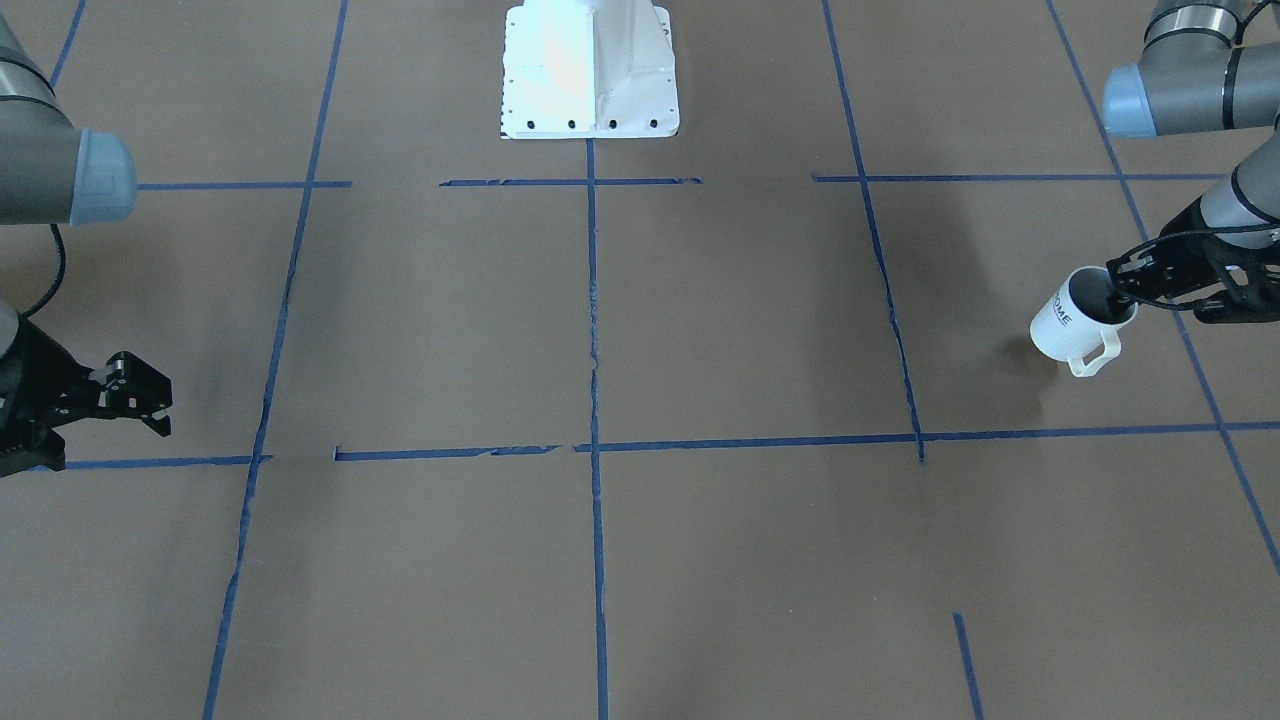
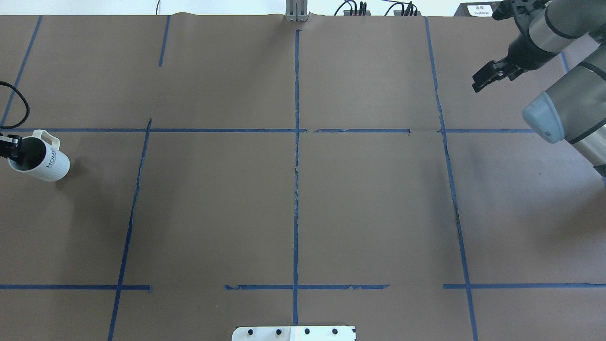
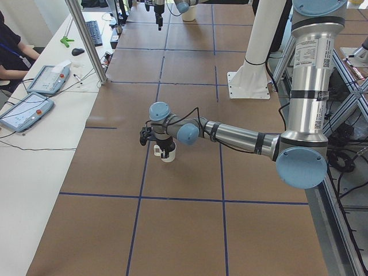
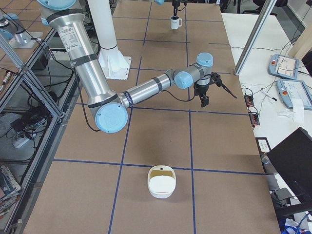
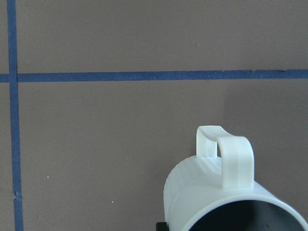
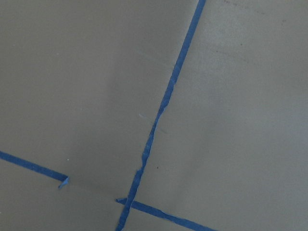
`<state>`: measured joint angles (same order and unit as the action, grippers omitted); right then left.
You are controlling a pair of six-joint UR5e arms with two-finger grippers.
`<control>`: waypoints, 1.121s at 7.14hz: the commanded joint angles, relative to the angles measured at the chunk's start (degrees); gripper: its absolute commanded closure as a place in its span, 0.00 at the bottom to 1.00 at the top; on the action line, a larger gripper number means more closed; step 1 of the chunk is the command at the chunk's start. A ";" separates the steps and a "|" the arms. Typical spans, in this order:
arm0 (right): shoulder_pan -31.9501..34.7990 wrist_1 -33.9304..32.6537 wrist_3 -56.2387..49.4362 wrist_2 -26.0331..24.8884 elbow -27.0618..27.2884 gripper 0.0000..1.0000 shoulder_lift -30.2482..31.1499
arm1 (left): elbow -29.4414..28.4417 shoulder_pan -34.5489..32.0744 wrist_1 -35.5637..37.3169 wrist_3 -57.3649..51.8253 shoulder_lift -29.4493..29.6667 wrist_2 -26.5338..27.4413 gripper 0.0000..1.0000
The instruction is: Left arm hands cup to right arm to dump lemon
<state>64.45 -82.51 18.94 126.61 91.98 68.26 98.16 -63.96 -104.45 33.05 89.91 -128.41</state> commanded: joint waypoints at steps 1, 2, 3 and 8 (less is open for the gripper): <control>1.73 0.42 -2.15 2.77 1.09 0.00 2.39 | -1.47 1.37 -3.19 -0.10 0.00 0.26 0.46; 1.99 0.34 -2.15 2.77 1.45 0.00 3.01 | -0.87 1.29 -4.08 -0.10 -0.09 0.18 0.00; 2.52 0.42 -2.15 2.77 1.80 0.00 4.15 | -0.43 1.20 -3.83 -0.18 0.09 -0.43 0.00; 15.75 -2.11 -16.47 6.77 2.86 0.00 16.18 | 0.98 -13.79 15.98 -31.58 0.88 -0.53 0.00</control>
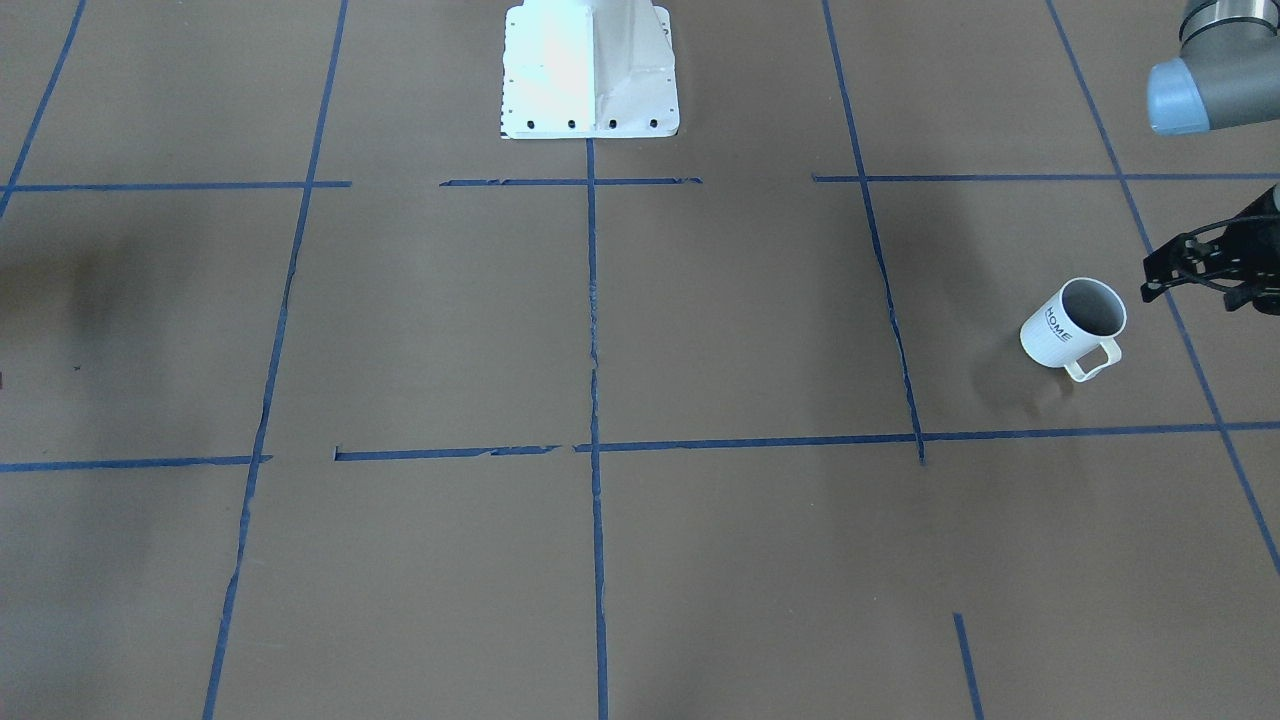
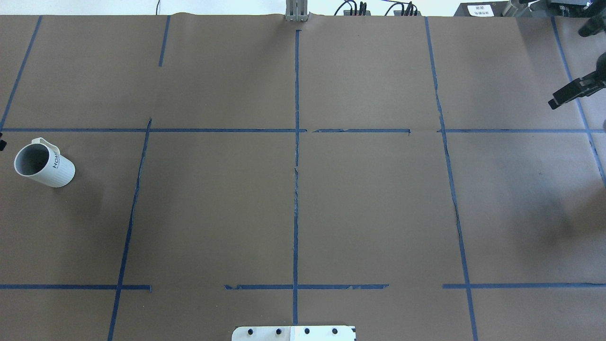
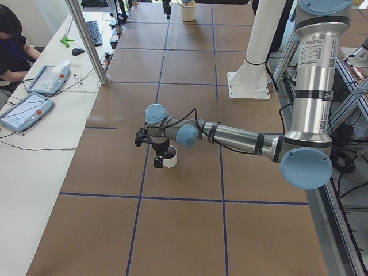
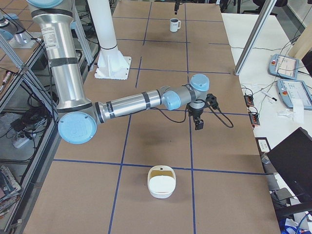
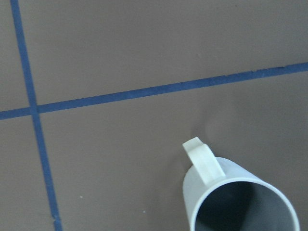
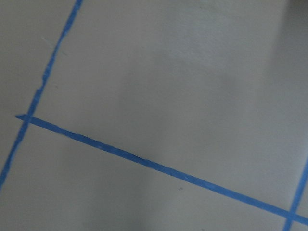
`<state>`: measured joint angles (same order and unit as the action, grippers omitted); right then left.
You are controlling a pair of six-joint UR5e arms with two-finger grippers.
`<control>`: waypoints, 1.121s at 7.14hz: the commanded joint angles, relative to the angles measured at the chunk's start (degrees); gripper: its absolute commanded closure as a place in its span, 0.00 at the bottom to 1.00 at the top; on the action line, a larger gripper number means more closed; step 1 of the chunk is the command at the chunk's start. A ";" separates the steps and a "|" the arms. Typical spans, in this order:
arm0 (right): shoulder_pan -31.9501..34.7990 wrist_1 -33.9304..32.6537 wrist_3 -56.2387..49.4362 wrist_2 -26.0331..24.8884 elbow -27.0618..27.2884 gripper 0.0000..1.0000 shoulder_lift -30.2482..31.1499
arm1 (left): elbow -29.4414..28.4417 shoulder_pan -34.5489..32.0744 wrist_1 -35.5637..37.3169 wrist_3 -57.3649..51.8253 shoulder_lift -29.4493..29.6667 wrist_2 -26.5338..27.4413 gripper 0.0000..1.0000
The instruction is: Left arm hands cup to right arm to dump lemon
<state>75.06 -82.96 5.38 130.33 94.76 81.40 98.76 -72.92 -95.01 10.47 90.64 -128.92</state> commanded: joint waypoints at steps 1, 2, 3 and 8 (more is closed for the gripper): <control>8.05 -6.38 -8.05 5.26 0.94 0.00 3.50 | 0.38 -8.08 10.51 -14.46 0.15 -0.02 0.00; 11.65 -9.38 -14.28 5.11 1.91 0.00 7.68 | 0.21 -12.12 12.38 -17.82 -0.20 -0.11 0.00; 12.90 -9.15 -15.30 4.58 1.83 0.00 11.38 | 0.38 -14.59 12.74 -17.85 -1.24 -0.80 0.00; 12.57 -8.62 -8.45 4.93 2.09 0.00 13.61 | 0.38 -14.97 10.82 -17.06 -6.43 -5.03 0.00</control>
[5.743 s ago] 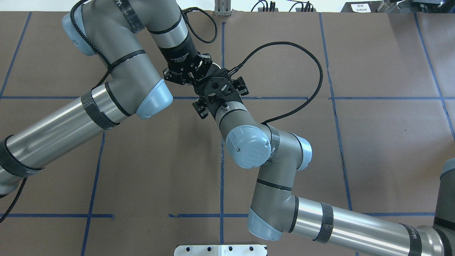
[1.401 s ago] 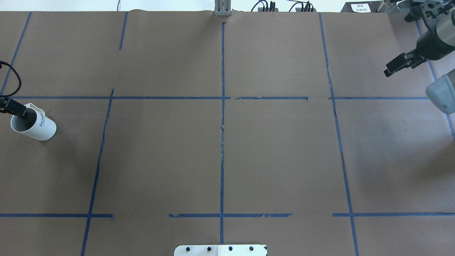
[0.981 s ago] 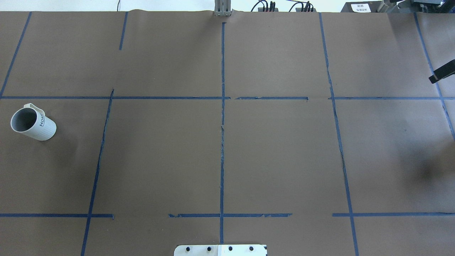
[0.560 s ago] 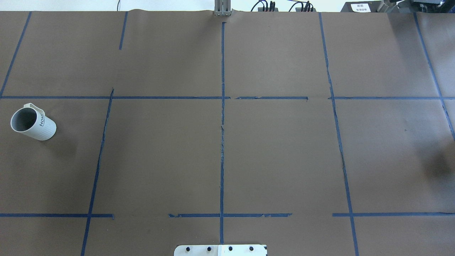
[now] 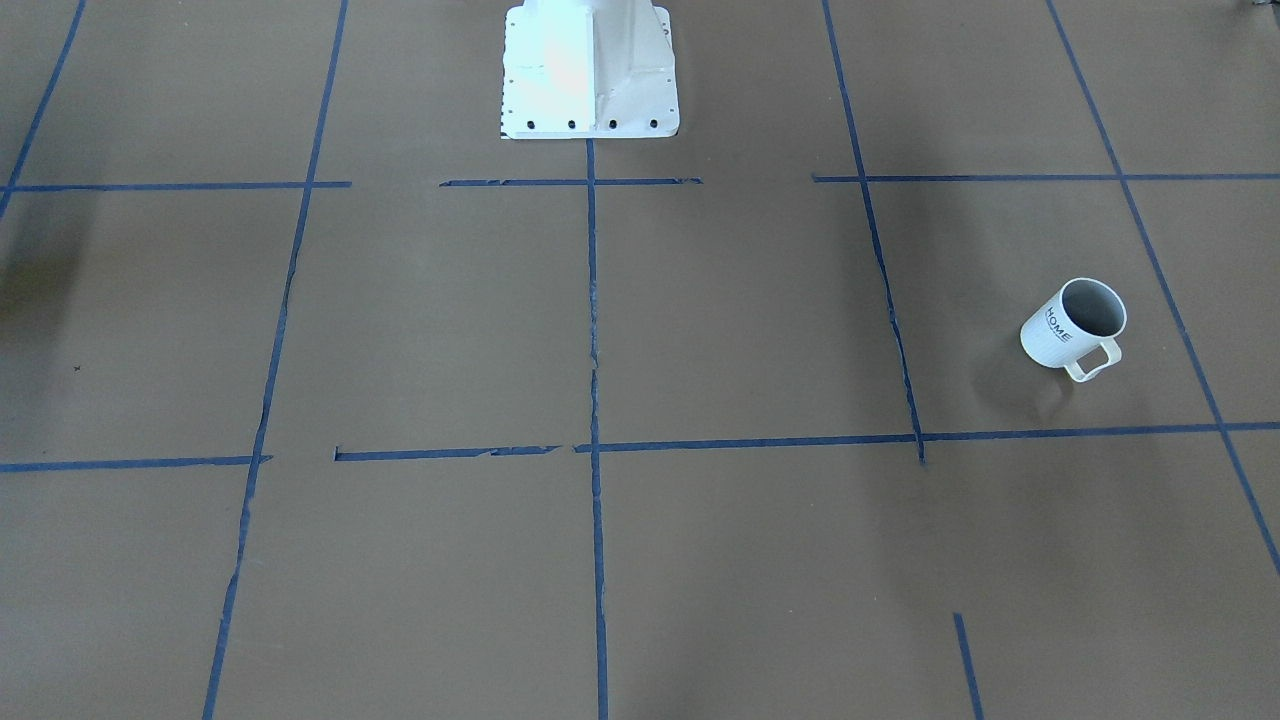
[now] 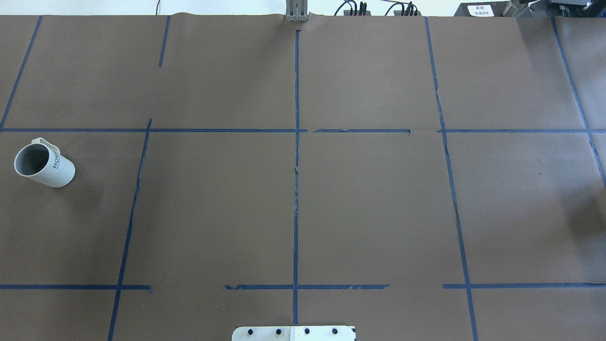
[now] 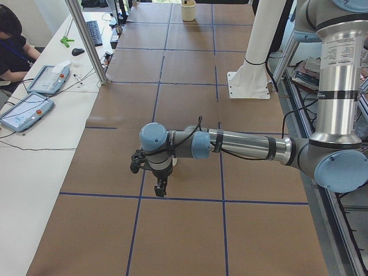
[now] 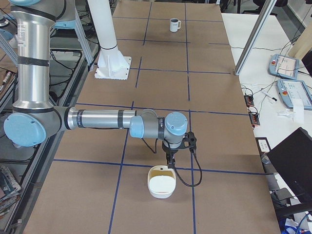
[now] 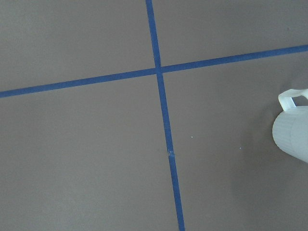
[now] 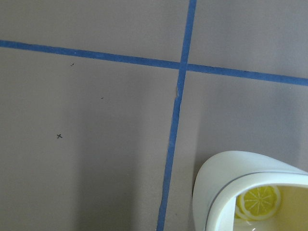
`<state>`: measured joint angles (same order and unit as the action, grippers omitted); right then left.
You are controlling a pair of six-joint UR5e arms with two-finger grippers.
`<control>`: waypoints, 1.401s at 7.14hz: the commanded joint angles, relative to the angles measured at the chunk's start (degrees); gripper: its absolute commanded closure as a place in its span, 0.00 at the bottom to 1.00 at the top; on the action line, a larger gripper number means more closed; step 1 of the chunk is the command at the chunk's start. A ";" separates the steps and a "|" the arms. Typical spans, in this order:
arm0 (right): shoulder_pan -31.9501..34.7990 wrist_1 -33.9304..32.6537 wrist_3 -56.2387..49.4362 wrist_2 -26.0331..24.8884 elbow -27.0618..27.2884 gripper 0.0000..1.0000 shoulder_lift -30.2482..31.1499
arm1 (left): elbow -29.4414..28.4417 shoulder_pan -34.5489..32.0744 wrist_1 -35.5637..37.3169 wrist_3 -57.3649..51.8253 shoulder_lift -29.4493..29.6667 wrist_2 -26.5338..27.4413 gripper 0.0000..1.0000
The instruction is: Left arm hands cup to right arm to dump lemon
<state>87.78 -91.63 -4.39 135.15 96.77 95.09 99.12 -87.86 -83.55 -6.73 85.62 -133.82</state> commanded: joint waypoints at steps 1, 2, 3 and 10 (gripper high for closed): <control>-0.33 0.05 1.22 -0.06 0.00 0.00 -0.08 | 0.63 -0.12 -0.74 -0.03 -2.12 -0.13 0.00; -0.24 0.13 1.14 -0.15 0.00 0.00 -0.08 | 2.55 -0.03 -0.66 -0.03 -2.04 0.48 0.00; -0.33 1.44 1.22 -0.15 -0.17 0.00 -0.08 | 2.40 0.06 -0.65 -0.03 -2.12 0.58 0.00; -0.68 2.42 1.40 -0.06 0.00 0.00 -0.25 | 2.66 0.14 -0.65 -0.12 -2.12 0.49 0.00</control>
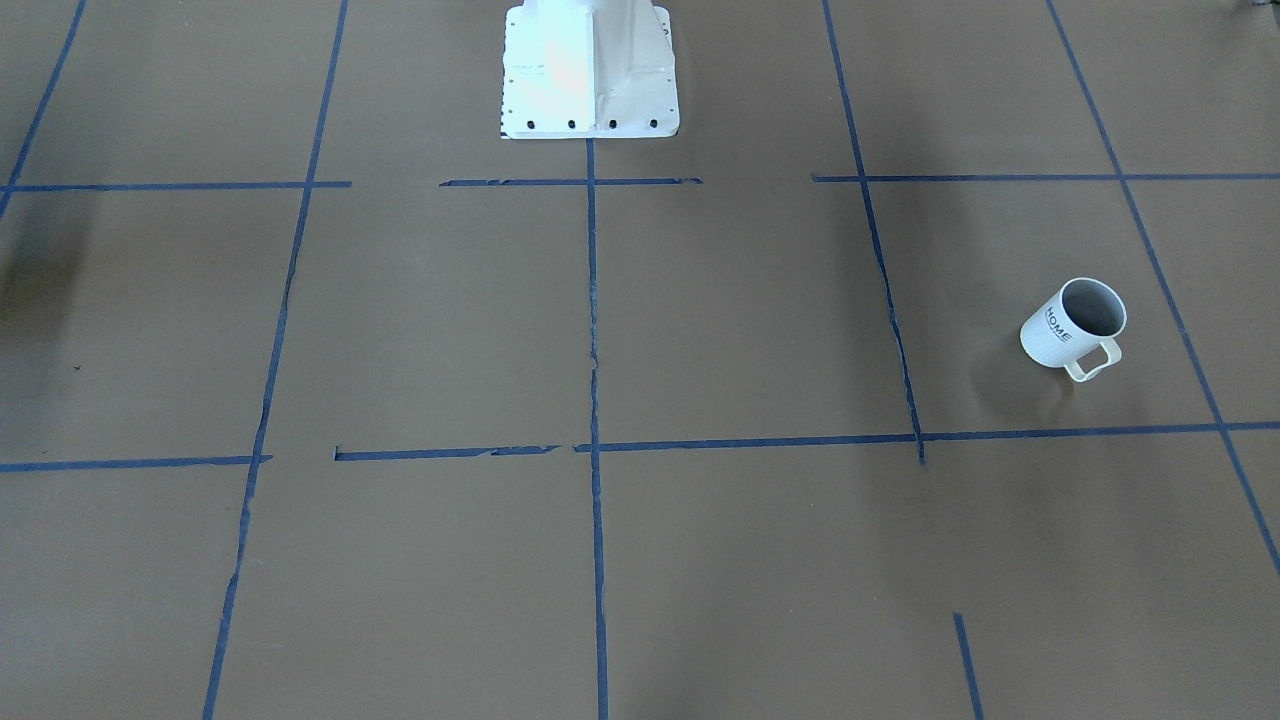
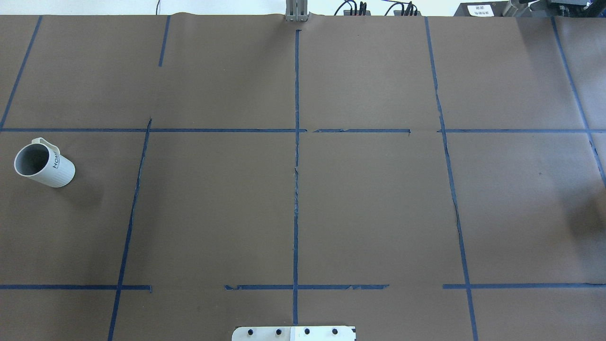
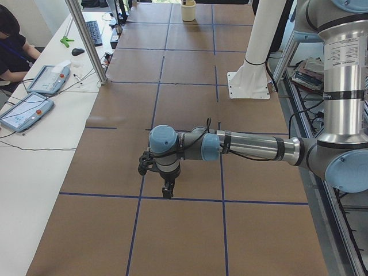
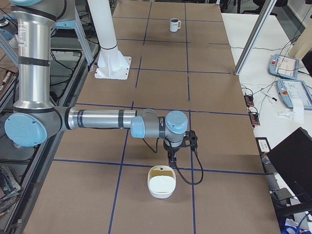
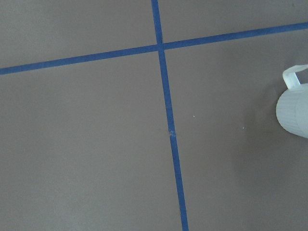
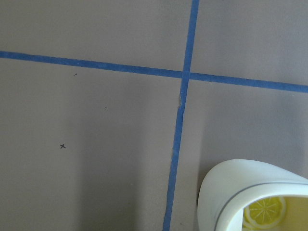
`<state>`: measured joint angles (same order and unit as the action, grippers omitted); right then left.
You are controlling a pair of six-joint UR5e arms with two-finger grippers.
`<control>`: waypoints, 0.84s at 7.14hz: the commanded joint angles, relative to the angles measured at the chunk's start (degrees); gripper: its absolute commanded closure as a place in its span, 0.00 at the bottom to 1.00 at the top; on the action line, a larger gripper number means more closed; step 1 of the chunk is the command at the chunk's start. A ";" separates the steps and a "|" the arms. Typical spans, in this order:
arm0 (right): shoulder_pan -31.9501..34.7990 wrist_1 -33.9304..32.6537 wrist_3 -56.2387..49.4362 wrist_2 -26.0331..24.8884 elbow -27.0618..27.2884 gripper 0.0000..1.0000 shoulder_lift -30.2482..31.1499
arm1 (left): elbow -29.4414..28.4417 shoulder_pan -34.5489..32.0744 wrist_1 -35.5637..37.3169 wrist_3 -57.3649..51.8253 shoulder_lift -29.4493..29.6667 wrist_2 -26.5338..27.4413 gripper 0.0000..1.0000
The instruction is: Left arm hands cup to right arm to dump lemon
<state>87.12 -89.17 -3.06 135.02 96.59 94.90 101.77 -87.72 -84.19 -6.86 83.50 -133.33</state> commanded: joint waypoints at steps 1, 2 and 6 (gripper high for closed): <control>-0.02 -0.04 0.07 0.07 0.18 0.00 -0.06 | 0.01 0.00 -0.01 0.00 0.00 -0.09 0.00; -0.02 0.05 0.07 0.07 0.18 0.00 -0.06 | 0.09 0.00 -0.01 0.09 0.00 -0.09 0.00; -0.37 0.05 -0.02 0.07 0.18 0.00 -0.06 | 0.53 0.27 -0.01 0.09 0.09 -0.44 0.00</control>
<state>86.89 -89.12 -3.07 135.09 96.77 94.83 102.25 -87.56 -84.22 -6.77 83.58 -133.53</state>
